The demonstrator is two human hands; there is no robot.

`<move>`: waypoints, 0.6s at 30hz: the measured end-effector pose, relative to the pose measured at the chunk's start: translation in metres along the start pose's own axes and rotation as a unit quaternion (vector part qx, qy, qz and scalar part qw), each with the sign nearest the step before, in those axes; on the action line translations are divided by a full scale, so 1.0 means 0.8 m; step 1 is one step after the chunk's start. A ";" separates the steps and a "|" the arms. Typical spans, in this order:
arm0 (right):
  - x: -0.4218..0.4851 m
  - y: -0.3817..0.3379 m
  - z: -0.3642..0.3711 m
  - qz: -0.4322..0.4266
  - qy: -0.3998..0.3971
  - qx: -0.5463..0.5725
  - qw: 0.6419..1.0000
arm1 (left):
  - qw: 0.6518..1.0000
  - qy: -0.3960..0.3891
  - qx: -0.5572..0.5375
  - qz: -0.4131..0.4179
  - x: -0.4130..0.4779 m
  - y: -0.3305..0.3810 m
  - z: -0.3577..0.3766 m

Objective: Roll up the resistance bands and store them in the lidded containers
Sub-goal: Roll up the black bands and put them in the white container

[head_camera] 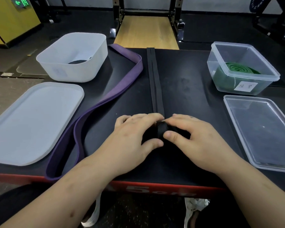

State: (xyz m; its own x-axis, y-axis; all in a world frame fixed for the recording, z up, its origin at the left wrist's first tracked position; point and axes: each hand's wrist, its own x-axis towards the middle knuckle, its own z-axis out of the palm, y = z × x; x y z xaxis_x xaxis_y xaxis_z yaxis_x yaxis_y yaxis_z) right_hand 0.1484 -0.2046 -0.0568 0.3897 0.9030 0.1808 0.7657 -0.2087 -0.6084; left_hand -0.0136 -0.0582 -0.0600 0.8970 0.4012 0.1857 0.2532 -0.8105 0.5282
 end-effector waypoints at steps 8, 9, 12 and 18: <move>-0.001 -0.005 -0.005 0.021 -0.003 0.018 1.000 | 1.000 0.014 0.011 0.004 0.010 -0.004 0.005; 0.000 -0.004 -0.005 0.023 -0.004 0.016 1.000 | 1.000 0.009 0.009 0.003 0.011 -0.005 0.004; 0.003 0.000 -0.002 0.023 0.005 0.003 1.000 | 1.000 -0.012 -0.005 -0.012 0.010 -0.006 0.004; 0.000 -0.003 -0.006 -0.003 0.003 0.039 0.999 | 1.000 0.015 0.000 -0.006 0.007 0.003 0.006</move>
State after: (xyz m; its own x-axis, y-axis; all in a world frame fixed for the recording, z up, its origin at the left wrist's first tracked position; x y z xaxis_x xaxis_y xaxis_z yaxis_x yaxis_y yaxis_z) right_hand 0.1487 -0.2060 -0.0518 0.3889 0.9018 0.1885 0.7254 -0.1736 -0.6661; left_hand -0.0065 -0.0602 -0.0614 0.8826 0.4230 0.2050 0.2631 -0.8060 0.5302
